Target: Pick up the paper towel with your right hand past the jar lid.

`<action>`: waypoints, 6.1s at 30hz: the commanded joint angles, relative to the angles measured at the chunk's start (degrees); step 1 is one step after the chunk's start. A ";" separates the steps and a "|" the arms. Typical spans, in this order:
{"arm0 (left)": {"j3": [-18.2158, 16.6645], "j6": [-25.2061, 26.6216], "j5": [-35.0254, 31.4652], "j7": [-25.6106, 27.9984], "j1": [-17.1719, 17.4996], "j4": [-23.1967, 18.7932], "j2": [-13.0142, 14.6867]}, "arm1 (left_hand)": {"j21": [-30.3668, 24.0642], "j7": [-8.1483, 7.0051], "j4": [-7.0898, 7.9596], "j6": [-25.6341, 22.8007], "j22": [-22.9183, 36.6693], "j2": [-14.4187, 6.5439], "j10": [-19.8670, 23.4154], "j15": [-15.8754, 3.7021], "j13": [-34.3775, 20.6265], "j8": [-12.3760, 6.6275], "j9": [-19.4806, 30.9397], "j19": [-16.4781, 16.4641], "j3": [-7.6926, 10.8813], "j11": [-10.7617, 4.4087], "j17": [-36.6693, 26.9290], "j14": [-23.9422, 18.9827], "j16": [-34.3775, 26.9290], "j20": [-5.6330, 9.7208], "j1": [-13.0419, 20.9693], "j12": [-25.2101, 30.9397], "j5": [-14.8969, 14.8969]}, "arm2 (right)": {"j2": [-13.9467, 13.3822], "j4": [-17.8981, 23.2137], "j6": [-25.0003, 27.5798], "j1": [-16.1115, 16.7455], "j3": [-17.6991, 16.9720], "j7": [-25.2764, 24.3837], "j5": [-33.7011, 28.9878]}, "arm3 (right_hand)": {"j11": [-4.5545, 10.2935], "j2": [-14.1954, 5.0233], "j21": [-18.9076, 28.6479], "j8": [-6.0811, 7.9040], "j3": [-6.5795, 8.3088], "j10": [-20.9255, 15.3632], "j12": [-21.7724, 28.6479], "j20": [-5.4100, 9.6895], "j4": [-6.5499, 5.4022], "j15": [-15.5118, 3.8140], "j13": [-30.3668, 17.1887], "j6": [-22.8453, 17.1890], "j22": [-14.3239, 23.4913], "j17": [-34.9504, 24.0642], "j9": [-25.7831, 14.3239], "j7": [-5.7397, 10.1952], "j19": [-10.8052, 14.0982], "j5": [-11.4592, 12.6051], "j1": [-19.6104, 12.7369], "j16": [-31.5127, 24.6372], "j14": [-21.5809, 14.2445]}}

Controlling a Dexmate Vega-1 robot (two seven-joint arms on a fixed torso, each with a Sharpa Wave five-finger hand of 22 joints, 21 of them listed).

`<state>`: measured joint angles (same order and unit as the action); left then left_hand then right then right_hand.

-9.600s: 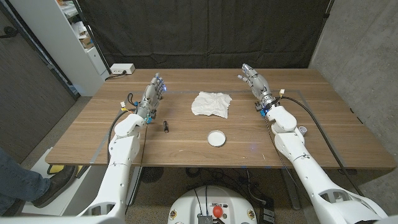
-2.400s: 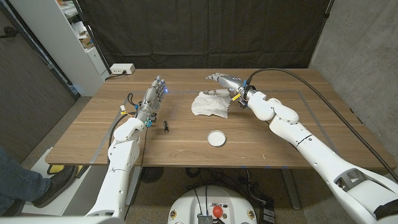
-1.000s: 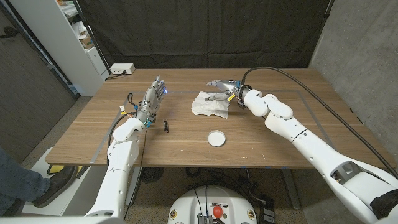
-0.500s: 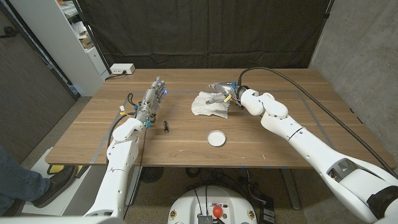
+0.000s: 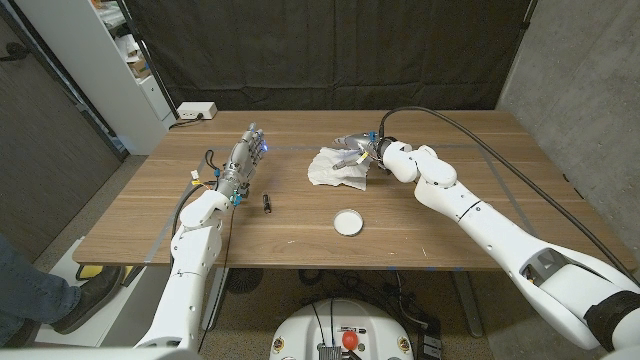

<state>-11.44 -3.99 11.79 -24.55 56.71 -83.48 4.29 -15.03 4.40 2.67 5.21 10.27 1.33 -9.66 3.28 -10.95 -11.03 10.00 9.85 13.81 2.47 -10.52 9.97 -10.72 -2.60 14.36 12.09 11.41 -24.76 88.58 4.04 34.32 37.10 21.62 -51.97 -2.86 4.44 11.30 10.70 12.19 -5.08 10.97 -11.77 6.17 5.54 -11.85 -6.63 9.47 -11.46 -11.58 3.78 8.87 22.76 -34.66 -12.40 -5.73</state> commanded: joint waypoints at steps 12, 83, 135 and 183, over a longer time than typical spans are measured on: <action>0.03 0.47 -0.37 0.29 -0.37 0.40 0.04 | 0.38 0.27 -0.46 -0.54 0.14 -0.65 -0.11 0.15 -0.07 -0.03 0.23 7.20 0.08 -0.06 -0.15 2.78 -0.35 -0.40 -0.12 -0.08 -0.05 | 0.70 -2.00 5.27 -2.55 2.75 5.85 -2.99 | -0.11 0.17 -0.21 0.19 0.17 1.09 -0.20 -0.49 0.49 0.84 -0.06 0.23 0.28 -0.18 -0.09 0.31 0.28 0.59 -0.88 -0.07 -0.04; 0.48 1.48 -1.09 0.42 -0.76 1.33 -0.26 | 1.41 0.43 -0.83 -0.83 0.20 -0.89 -0.16 0.41 -0.07 0.09 0.24 7.25 -0.26 -0.12 -0.16 2.87 -0.30 -0.67 -0.31 -0.12 -0.08 | 1.98 -10.27 10.04 -4.74 7.80 5.45 -5.51 | 0.84 -1.06 -0.20 1.83 0.45 -2.02 1.46 -0.46 0.73 -3.62 -0.11 -3.24 0.45 -1.01 -0.04 1.32 1.22 1.98 -2.79 -1.35 -2.23; 0.97 1.95 -1.24 0.73 -0.39 0.59 -1.02 | 1.99 0.73 -1.05 -1.20 0.24 -1.14 -0.23 0.43 -0.09 0.07 0.26 7.14 -0.50 -0.26 -0.18 2.91 -0.29 -0.70 -0.49 -0.13 -0.08 | 0.90 -9.11 12.53 -1.60 7.69 1.94 -7.43 | 8.40 -5.12 0.93 7.52 0.67 -26.40 8.86 -0.17 1.45 -12.85 -2.53 -26.82 0.45 -8.23 -0.17 5.94 12.29 0.80 -9.98 -15.17 -26.90; 1.35 2.25 -1.14 0.48 -0.77 0.73 -1.03 | 2.43 0.82 -1.26 -1.34 0.27 -1.35 -0.07 0.53 -0.10 0.11 0.27 7.13 -0.71 -0.07 -0.18 2.88 -0.29 -0.82 -0.64 -0.07 -0.10 | -0.36 -2.55 10.67 3.09 3.57 -9.01 -7.76 | 12.01 -7.76 1.51 12.48 1.15 -46.49 18.04 2.77 2.10 -17.81 -5.50 -44.54 0.44 -12.67 -0.86 6.87 22.16 -1.47 -16.07 -20.51 -40.91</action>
<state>-10.00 -1.70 10.49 -23.79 56.23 -83.14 3.24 -12.69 4.91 1.89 4.08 10.25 0.58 -9.66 3.28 -10.95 -11.03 10.00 9.76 13.02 2.46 -10.52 9.97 -10.73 -3.09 13.60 12.09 11.41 -24.86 84.06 15.19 36.91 41.63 14.71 -58.99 9.20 -3.20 12.52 22.96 12.92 -50.99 28.62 -9.01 8.14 -5.44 -17.18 -50.50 9.72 -23.80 -12.28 10.55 30.67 21.40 -50.09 -32.65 -45.97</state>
